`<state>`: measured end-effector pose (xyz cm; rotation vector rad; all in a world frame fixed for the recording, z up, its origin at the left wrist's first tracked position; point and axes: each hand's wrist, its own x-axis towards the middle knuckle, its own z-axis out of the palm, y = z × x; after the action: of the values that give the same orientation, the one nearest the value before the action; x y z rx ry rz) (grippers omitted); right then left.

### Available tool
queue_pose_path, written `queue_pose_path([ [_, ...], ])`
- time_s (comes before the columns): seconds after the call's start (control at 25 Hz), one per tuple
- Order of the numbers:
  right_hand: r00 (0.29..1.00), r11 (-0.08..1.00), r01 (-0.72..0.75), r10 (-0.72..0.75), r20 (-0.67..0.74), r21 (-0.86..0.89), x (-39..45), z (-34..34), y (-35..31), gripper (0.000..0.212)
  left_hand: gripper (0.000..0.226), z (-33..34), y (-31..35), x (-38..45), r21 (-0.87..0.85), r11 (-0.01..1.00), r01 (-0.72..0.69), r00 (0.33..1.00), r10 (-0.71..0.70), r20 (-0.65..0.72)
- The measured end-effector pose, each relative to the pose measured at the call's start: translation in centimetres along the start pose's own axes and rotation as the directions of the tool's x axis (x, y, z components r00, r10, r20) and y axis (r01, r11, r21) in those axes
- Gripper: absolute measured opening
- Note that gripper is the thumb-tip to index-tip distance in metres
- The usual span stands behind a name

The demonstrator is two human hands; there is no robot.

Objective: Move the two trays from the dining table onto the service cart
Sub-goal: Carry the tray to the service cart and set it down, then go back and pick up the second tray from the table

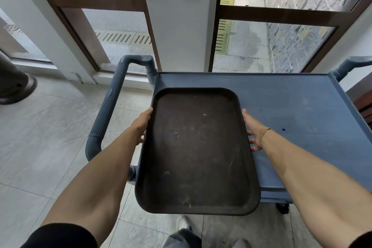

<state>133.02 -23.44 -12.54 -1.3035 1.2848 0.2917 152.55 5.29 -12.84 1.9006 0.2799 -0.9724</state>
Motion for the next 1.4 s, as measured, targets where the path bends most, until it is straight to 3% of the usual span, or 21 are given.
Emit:
queue_pose_path([
  [0.24, 0.999, 0.998, 0.012, -0.014, -0.029, -0.055, 0.6, 0.7, 0.1, 0.08, 0.074, 0.0, -0.7, -0.2, 0.006, 0.999, -0.04, 0.996, 0.04, -0.081],
  [0.36, 0.98, 0.957, 0.14, -0.171, -0.1, -0.254, 0.6, 1.1, -0.6, 0.081, 0.075, 0.1, -0.2, -0.9, 0.007, 0.995, -0.097, 0.99, 0.097, -0.101],
  [0.56, 0.883, 0.704, 0.322, -0.465, -0.068, -0.633, 0.2, 0.7, -2.4, 0.074, 0.071, -0.1, 0.0, -3.1, 0.265, 0.933, -0.243, 0.922, 0.307, -0.237],
  [0.68, 0.817, 0.517, 0.381, -0.577, 0.016, -0.766, -0.2, 0.0, -3.2, 0.076, 0.075, -0.3, -0.9, -4.9, 0.581, 0.768, -0.268, 0.846, 0.476, -0.24],
  [0.8, 0.746, 0.304, 0.423, -0.652, 0.138, -0.853, -1.2, -1.6, -3.7, 0.077, 0.08, 0.6, -2.5, -7.3, 0.728, 0.646, -0.227, 0.794, 0.556, -0.246],
  [0.92, 0.675, 0.134, 0.45, -0.699, 0.238, -0.883, -1.8, -3.7, -3.9, 0.077, 0.081, 2.3, -3.8, -9.9, 0.774, 0.608, -0.175, 0.765, 0.579, -0.282],
  [1.2, 0.572, -0.016, 0.56, -0.716, 0.4, -0.828, -3.5, -6.4, -3.5, 0.076, 0.079, 5.8, -6.6, -15.5, 0.768, 0.64, -0.025, 0.693, 0.565, -0.448],
  [1.4, 0.503, -0.136, 0.626, -0.682, 0.531, -0.768, -6.0, -4.6, -2.4, 0.075, 0.078, 5.6, -10.7, -20.9, 0.731, 0.675, 0.101, 0.648, 0.513, -0.563],
])
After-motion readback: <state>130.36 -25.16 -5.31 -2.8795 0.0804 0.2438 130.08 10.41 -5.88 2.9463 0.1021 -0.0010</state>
